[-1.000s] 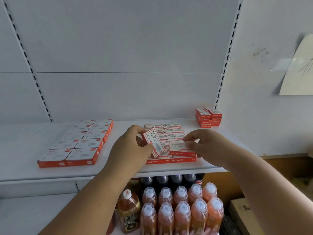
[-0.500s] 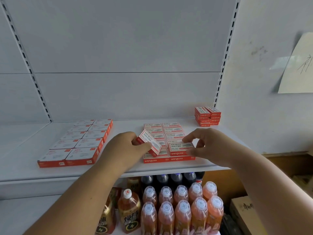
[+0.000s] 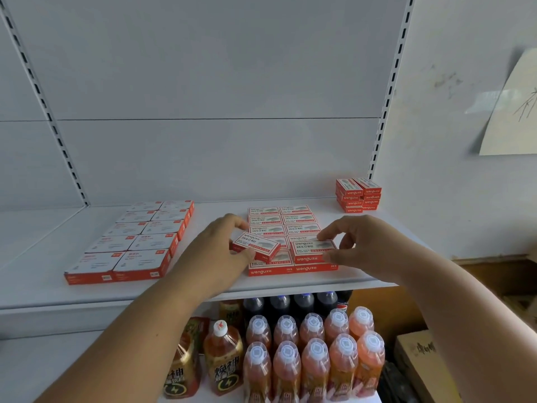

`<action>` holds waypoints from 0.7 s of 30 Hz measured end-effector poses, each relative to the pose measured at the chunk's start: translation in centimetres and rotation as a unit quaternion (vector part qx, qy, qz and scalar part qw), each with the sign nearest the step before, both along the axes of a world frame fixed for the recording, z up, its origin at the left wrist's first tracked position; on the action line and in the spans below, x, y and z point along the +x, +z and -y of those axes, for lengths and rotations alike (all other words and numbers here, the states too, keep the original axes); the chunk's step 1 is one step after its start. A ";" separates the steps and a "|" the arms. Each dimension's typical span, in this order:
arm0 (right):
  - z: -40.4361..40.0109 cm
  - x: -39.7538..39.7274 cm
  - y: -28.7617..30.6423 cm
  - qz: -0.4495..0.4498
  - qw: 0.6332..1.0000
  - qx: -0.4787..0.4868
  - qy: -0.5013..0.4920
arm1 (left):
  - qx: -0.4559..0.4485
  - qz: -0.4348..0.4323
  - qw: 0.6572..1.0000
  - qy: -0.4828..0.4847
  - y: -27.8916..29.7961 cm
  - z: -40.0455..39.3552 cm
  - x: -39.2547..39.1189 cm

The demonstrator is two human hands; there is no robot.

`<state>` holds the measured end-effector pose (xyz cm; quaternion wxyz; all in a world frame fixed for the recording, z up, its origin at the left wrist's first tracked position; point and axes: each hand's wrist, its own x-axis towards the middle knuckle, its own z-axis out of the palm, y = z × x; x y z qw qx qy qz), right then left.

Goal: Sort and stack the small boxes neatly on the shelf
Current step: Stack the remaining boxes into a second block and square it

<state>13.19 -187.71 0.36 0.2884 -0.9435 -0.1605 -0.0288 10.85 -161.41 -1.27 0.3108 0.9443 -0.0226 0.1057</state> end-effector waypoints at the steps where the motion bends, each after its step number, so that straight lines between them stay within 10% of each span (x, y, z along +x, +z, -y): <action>1: 0.0 0.0 0.0 0.001 1.000 -0.001 -0.002 | 0.001 -0.003 1.000 -0.012 0.0 -0.1 0.0; 21: 0.6 0.6 0.3 -0.008 1.000 0.003 -0.005 | 0.098 0.067 0.990 -0.074 1.8 0.5 0.4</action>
